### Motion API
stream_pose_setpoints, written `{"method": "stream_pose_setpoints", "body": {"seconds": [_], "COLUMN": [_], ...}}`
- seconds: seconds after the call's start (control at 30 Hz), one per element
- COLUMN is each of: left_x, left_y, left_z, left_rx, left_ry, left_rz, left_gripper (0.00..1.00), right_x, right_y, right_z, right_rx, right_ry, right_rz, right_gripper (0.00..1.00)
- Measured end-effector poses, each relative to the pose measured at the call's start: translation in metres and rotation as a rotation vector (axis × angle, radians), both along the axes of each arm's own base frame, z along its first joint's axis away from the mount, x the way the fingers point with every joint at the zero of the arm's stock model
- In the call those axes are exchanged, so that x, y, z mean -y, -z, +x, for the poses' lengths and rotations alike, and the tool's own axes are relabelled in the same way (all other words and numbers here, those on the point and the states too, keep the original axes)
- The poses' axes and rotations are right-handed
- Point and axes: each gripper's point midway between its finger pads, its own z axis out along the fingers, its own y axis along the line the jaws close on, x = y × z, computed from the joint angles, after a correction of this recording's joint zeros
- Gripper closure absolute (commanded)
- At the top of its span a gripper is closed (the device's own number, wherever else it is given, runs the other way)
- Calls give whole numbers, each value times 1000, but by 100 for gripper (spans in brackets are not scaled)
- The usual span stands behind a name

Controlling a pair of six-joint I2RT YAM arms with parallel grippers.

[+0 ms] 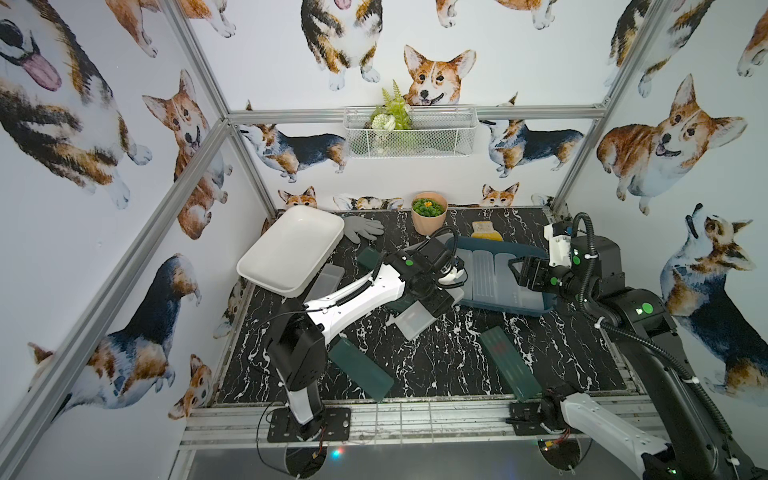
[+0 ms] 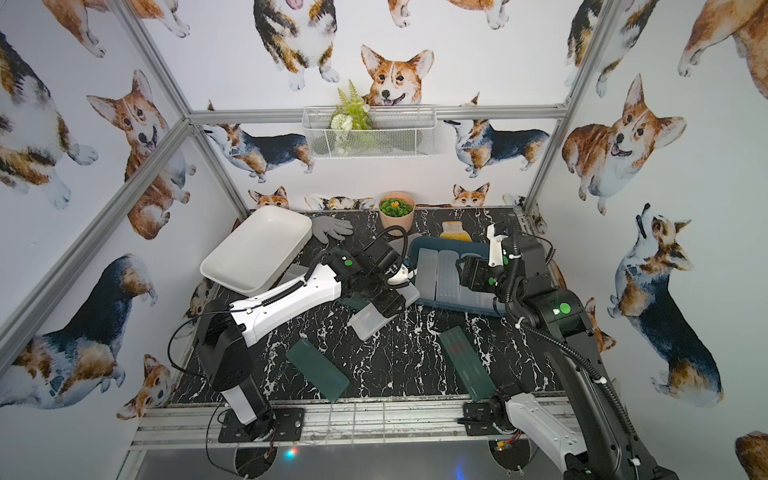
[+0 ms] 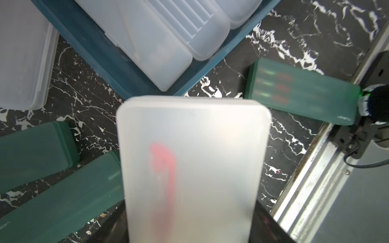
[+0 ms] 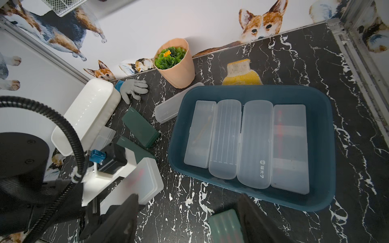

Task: Place the pencil cases by color into the storage box
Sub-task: Pick up the pencil case from the center of the board, then place the pencil case at the storage box.

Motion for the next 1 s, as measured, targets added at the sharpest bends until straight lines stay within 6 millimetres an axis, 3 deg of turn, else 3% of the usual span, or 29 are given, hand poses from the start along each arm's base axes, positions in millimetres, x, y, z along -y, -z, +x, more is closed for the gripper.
{"method": "stream_pose_setpoints", "body": {"seconds": [0.17,0.37,0.6,0.83,1.0], "left_x": [41,79,82,105,111], "left_y": [-29,-41,-35,-35,-17], "left_z": [33,81,132,158,173], "left_rx": [5,-11,-58,-62,-49], "left_ry": [-64,-193,-432,-555,-608], "left_rz": [-91,-178,-261,-353,-357], "left_gripper": [45,45,47,47,46], "right_x": [4,10,18,22,22], "right_y": [2,3,1,19,28], "right_z": [-7,-13,-23,-33,-33], "right_rx": [11,28,65,67,73], "right_ry": [9,31,48,39,40], "right_rz": [2,-2,-11,-28,-30], "right_gripper": [25,25,25,25,25]}}
